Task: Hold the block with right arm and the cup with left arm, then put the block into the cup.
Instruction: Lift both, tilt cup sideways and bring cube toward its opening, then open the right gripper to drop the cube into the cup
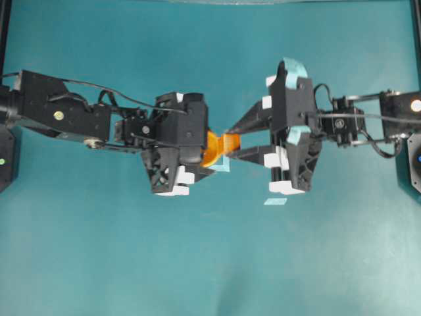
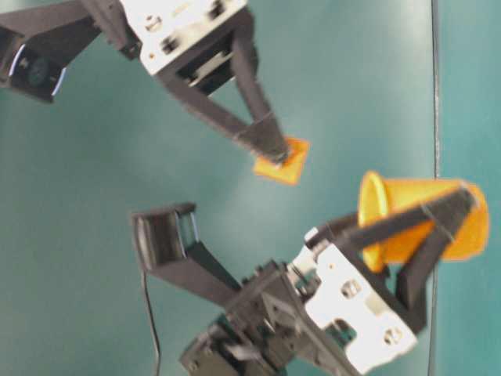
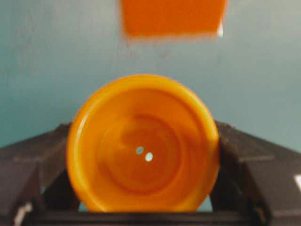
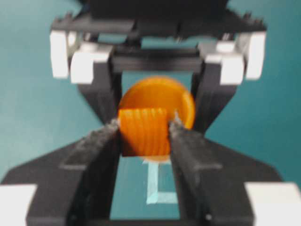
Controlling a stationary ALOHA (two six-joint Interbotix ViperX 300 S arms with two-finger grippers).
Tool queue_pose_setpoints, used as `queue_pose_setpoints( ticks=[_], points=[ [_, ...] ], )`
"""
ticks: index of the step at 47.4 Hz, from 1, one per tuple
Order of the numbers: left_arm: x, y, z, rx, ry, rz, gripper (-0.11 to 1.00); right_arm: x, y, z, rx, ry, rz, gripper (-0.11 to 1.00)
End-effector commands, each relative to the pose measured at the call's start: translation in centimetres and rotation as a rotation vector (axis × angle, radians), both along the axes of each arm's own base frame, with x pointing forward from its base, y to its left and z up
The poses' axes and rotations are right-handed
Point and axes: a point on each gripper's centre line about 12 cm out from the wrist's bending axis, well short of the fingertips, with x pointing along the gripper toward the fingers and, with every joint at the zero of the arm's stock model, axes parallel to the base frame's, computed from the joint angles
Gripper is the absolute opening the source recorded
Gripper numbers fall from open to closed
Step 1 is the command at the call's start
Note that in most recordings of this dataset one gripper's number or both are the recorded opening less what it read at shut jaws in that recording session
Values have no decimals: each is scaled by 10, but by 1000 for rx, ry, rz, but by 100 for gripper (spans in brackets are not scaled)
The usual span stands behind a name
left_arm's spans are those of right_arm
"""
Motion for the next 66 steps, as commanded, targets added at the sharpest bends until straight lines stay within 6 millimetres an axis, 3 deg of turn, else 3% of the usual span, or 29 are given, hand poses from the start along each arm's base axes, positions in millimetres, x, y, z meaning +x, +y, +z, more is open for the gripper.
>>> queue_pose_setpoints(
  ticks=[1, 17, 45, 56, 66],
  points=[
    [12, -1, 19, 0, -44, -1, 68, 1, -1, 22, -2, -67, 0, 40],
    [29, 0, 23, 8, 28, -4, 68, 1, -2, 22, -2, -66, -3, 40],
    [30, -1, 28, 5, 12, -2, 68, 1, -4, 21, -2, -60, -9, 40],
    [30, -1, 27, 3, 14, 0, 68, 1, -4, 19, 1, -48, -12, 66],
    [30, -1, 28, 4, 12, -1, 68, 1, -4, 18, -1, -45, -11, 64]
  ],
)
